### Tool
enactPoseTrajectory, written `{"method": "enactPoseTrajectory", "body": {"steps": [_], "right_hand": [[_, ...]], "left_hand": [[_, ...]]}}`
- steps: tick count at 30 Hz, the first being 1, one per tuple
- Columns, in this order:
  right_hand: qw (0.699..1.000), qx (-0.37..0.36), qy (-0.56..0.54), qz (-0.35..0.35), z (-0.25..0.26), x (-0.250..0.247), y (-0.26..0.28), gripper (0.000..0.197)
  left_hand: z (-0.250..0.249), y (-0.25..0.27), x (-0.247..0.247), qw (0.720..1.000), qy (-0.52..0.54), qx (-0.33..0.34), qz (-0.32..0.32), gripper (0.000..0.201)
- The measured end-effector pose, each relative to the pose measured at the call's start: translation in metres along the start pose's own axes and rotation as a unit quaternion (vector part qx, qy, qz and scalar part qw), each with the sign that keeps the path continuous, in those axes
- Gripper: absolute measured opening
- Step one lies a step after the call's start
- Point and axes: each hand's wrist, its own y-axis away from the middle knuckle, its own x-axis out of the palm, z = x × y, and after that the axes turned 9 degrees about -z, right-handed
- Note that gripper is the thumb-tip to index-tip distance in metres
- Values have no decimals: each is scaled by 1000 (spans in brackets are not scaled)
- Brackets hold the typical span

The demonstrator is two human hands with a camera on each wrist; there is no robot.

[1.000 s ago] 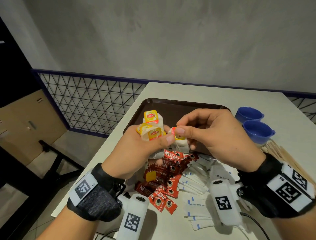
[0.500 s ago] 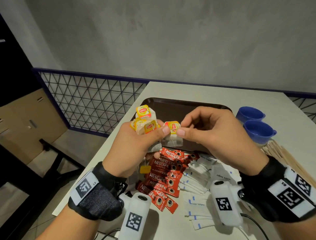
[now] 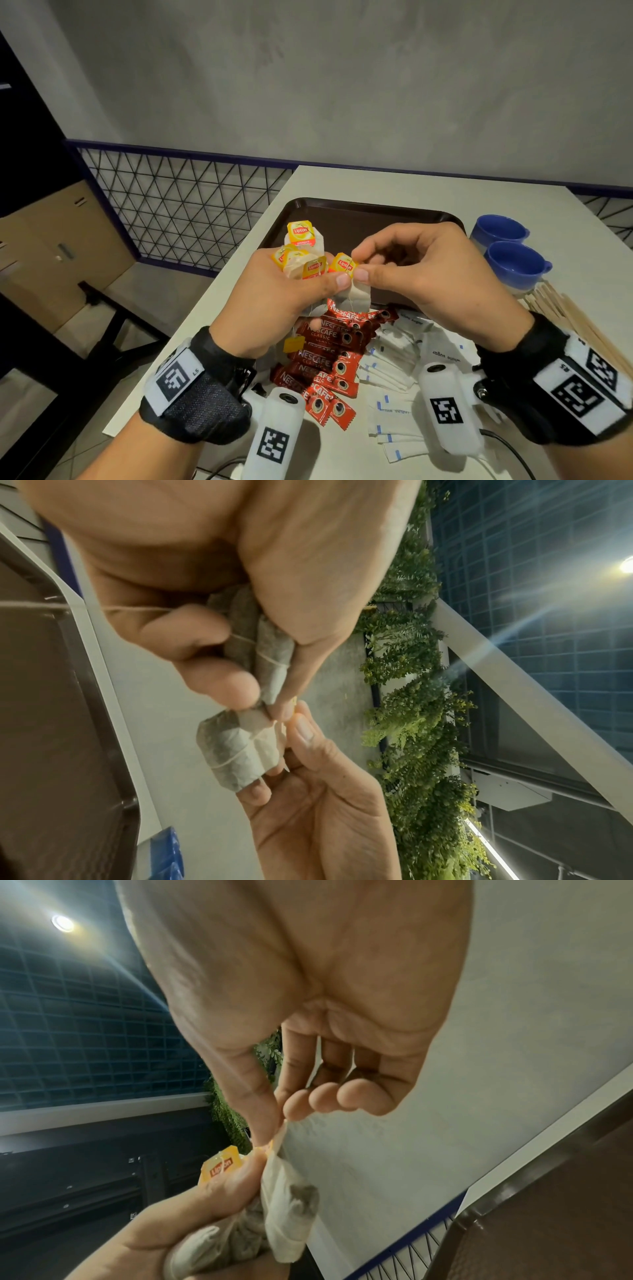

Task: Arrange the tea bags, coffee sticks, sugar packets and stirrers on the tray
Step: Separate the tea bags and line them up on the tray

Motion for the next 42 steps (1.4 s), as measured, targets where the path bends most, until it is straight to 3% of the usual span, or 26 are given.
{"method": "enactPoseTrajectory", "body": {"steps": [11,15,22,32,42], "right_hand": [[999,-24,47,10,-5,-1,-2,9],[997,-1,74,19,-8,2,-4,8],[993,29,111,28,-9,1,-7,12],[997,-42,57,-27,-9,2,-7,15],[996,-49,74,-32,-8,6,-10,12]], "left_hand": [[-1,-1,3,1000,-3,-15,6,16],[1,-3,2,1000,-1,-3,7,4],[3,-6,-1,999,-19,34,10,10],[3,-9,-2,998,-7,69,-7,10],[4,-10,-2,999,47,7,-10,17]]}}
